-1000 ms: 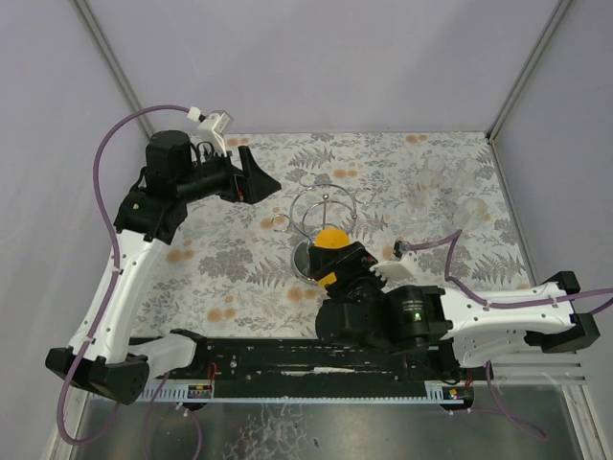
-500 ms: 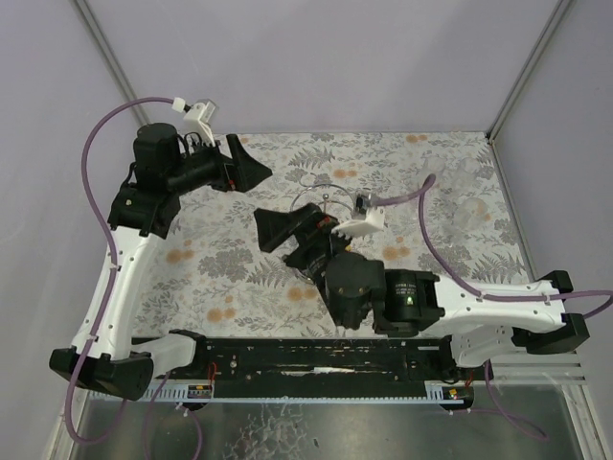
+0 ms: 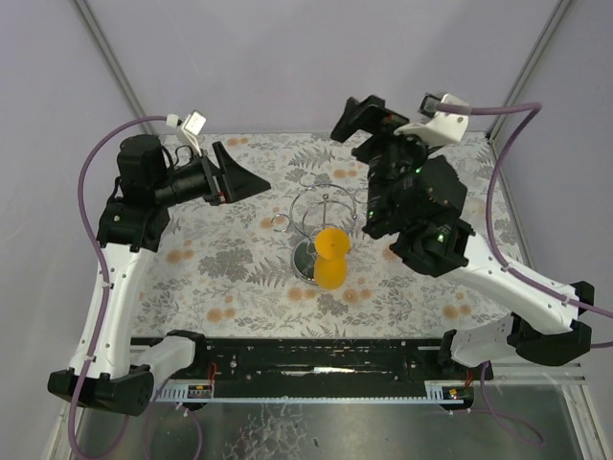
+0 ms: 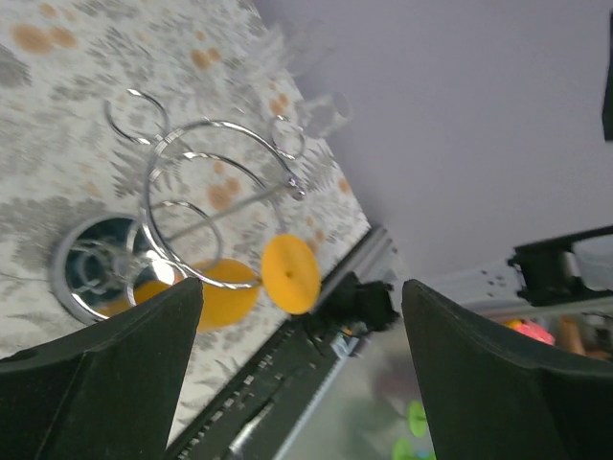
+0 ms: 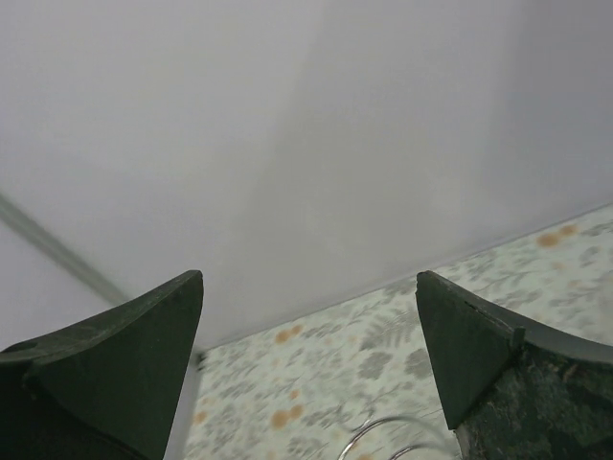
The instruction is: Take the wine glass off the wine glass rack
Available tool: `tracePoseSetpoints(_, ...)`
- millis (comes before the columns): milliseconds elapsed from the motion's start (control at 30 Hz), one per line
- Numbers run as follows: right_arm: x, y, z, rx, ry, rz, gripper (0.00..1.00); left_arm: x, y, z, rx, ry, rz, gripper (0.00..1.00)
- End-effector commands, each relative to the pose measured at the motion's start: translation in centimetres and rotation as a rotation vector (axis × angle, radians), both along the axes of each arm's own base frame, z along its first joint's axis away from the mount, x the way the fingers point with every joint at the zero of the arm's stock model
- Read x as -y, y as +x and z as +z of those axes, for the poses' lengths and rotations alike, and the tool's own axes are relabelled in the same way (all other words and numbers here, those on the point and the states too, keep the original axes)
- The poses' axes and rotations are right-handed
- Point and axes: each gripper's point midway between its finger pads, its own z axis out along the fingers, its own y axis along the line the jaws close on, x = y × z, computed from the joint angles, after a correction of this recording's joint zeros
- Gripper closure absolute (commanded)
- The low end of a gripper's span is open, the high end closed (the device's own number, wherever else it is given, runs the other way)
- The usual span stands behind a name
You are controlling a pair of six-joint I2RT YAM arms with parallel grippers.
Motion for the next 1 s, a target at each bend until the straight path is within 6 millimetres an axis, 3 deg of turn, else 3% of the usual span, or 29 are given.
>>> tracePoseSetpoints(0,7.2,1.1,2.3,0.006,-0.080,-0.193,0.01,1.5,-3.1,-0.1,-0.180,-0.133,-0.139,0.17)
tracePoseSetpoints(133,7.1,3.5,1.3,0.000,-0.056,-0.151,0.01,1.8,-4.3,-2.0,-0.279,-0.162,-0.178,0.17)
tracePoseSetpoints(233,4.6,5.6,-0.1,-0.017,-0.038,-0.060,0.01,1.8,-4.6,-2.7,-0.280,-0.154,-0.177,0.17)
tracePoseSetpoints(433,-2.6,9.8,-2.7,-0.060,-0.034,0.155,0.01,1.7,-4.5,-2.1,-0.241,-0.145,-0.178,0.17)
tracePoseSetpoints(500,-3.4,11.4,-2.5,-0.080,-0.041,0.172,0.01,1.8,-5.1,-2.1,-0.250,-0.149,-0.197,0.17)
tracePoseSetpoints(533,-3.0,12.0,-1.4,-0.069,-0.031,0.173,0.01,1.8,-5.6,-2.1,-0.256,-0.151,-0.212,0.17)
tracePoseSetpoints(567,-3.5,13.3,-2.0,-0.090,-0.048,0.174,0.01,1.8,-6.0,-2.2,-0.267,-0.153,-0.225,0.17)
tracePoseSetpoints(767,0.3,17.7,-3.0,-0.161,-0.161,0.073,0.01,1.9,-9.0,-3.9,-0.357,-0.173,-0.317,0.17)
tracePoseSetpoints(967,6.7,18.4,-5.7,-0.231,-0.179,-0.054,0.01,2.1,-10.6,-6.1,-0.458,-0.199,-0.365,0.17)
